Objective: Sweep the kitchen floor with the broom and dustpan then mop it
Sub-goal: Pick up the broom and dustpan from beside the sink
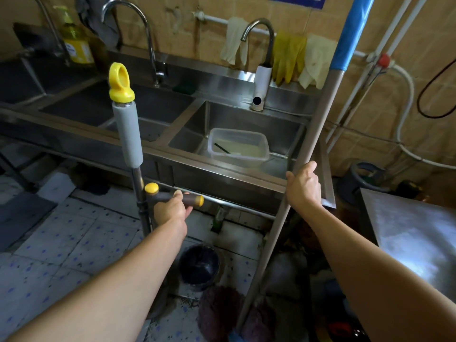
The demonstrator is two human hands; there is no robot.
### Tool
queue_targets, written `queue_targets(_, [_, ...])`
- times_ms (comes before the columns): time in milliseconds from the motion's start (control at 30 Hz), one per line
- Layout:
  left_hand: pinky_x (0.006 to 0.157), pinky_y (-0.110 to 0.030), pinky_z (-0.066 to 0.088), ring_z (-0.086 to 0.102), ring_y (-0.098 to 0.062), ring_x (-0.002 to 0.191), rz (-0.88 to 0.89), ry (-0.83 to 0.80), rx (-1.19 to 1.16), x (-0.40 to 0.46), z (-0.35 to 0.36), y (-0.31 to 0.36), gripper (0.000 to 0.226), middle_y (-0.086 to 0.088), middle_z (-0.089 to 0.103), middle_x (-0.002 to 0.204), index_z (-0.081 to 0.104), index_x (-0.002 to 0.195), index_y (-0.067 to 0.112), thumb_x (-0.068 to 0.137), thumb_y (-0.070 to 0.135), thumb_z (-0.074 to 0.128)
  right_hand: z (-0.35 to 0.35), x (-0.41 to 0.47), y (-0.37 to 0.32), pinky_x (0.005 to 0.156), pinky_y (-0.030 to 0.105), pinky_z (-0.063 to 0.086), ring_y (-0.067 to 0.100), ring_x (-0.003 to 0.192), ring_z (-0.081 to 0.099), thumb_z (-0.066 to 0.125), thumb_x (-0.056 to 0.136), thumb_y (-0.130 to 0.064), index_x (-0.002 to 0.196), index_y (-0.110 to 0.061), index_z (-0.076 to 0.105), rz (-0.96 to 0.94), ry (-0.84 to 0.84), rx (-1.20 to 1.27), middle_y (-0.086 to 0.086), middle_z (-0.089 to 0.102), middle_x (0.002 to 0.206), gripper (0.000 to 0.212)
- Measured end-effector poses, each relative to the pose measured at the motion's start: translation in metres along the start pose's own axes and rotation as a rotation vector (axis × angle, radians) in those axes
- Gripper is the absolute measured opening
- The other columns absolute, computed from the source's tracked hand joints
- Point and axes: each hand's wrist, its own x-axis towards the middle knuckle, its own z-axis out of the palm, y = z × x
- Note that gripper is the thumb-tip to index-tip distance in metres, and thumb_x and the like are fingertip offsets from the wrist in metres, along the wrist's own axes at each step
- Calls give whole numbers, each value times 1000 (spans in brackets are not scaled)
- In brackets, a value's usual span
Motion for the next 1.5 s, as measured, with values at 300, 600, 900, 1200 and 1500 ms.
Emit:
queue_targets(300, [74,-31,55,62,-23,90,7,35,16,19,5,-12,29,-18,65,113,53,112,-5,92,15,59,27,21,28,74,38,41,42,103,56,42,101,-19,109,-4,33,52,-55,66,27,55,120,19])
queue_targets(600, [72,-27,53,63,-22,90,-16,76,18,32,6,-15,34,-17,63,116,53,118,-3,92,18,60,42,44,37,84,52,52,41,97,60,47,99,-24,111,-9,35,89,-61,38,23,57,116,23])
queue_targets(900, [78,-31,53,62,-21,91,1,97,-37,21,13,-12,22,-17,65,113,53,110,-3,94,12,56,43,54,37,84,49,53,41,100,60,48,98,-17,117,-3,37,80,-100,29,24,56,118,25])
queue_targets(1200, [76,-29,53,64,-20,93,-9,93,-61,17,12,-10,20,-13,66,106,54,109,0,94,13,57,44,55,41,86,51,53,39,102,59,48,97,-11,118,-4,38,87,-92,74,23,54,119,25])
queue_targets(1500, [77,-29,54,64,-22,94,-11,94,-33,15,5,-7,27,-14,65,112,54,113,-2,92,14,59,32,41,41,98,43,43,37,116,48,65,88,-9,125,-2,39,55,-83,40,20,40,129,46])
